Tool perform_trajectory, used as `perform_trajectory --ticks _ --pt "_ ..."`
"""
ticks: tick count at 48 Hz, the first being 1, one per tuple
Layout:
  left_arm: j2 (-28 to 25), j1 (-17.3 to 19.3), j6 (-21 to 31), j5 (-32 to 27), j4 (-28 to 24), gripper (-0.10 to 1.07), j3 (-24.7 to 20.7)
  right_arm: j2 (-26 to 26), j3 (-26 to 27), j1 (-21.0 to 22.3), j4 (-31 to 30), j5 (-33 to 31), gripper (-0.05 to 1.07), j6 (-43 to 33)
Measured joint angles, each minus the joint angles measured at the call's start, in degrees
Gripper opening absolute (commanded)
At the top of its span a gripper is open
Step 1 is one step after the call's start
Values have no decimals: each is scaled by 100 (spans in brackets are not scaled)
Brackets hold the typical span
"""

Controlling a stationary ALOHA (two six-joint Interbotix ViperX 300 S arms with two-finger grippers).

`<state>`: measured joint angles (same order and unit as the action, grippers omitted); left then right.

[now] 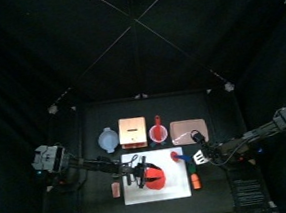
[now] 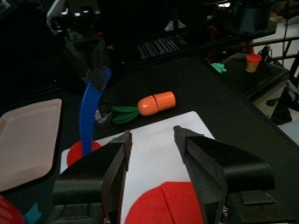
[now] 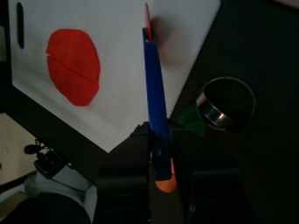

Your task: Drop pizza cutter

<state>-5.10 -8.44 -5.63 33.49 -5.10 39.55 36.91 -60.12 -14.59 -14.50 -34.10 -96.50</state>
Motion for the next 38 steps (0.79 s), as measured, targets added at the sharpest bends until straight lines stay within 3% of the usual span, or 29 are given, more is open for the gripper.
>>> perform_trajectory --ticks 13,30,38 --pt "422 18 -123 0 -35 81 510 -756 193 -527 -211 316 59 -1257" --pt "624 -53 -721 -149 -62 81 826 -1635 439 -589 -229 1011 82 -1441" --pt "791 -132 -782 -387 211 81 932 -1960 466 -580 -237 1248 85 -1389"
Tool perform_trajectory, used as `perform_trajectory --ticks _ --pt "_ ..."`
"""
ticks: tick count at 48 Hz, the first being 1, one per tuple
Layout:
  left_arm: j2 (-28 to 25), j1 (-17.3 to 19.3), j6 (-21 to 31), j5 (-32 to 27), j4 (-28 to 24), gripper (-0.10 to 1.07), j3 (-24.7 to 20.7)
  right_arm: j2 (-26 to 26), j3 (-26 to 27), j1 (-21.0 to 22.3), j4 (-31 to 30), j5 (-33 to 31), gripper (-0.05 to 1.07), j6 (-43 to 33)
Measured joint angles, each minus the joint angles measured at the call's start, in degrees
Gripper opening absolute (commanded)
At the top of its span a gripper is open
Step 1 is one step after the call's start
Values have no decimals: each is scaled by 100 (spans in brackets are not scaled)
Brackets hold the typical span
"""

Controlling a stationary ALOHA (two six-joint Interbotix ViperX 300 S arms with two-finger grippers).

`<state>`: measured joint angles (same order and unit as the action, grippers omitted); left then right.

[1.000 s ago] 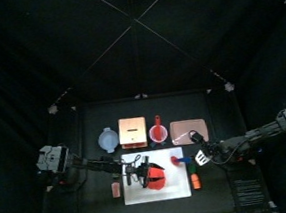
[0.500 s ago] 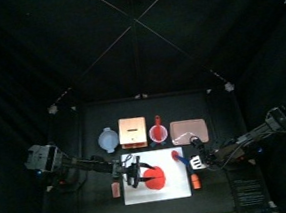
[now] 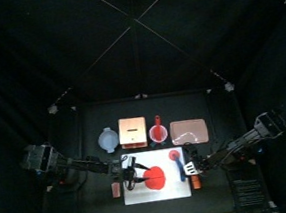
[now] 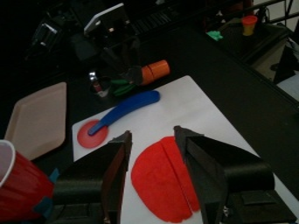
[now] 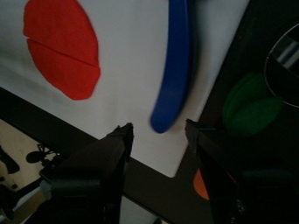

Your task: Drop pizza cutter

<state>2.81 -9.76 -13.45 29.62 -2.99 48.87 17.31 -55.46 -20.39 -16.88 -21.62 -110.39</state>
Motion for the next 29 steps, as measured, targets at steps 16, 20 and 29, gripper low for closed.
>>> perform_trajectory --ticks 16,20,29 --pt "79 -185 18 -53 976 81 53 26 114 -9 -686 18 85 431" --pt "97 -272 9 -70 1450 80 62 97 176 -9 -1213 18 85 694" --pt "246 -352 -44 -202 3076 80 62 316 308 35 -2848 26 85 1556"
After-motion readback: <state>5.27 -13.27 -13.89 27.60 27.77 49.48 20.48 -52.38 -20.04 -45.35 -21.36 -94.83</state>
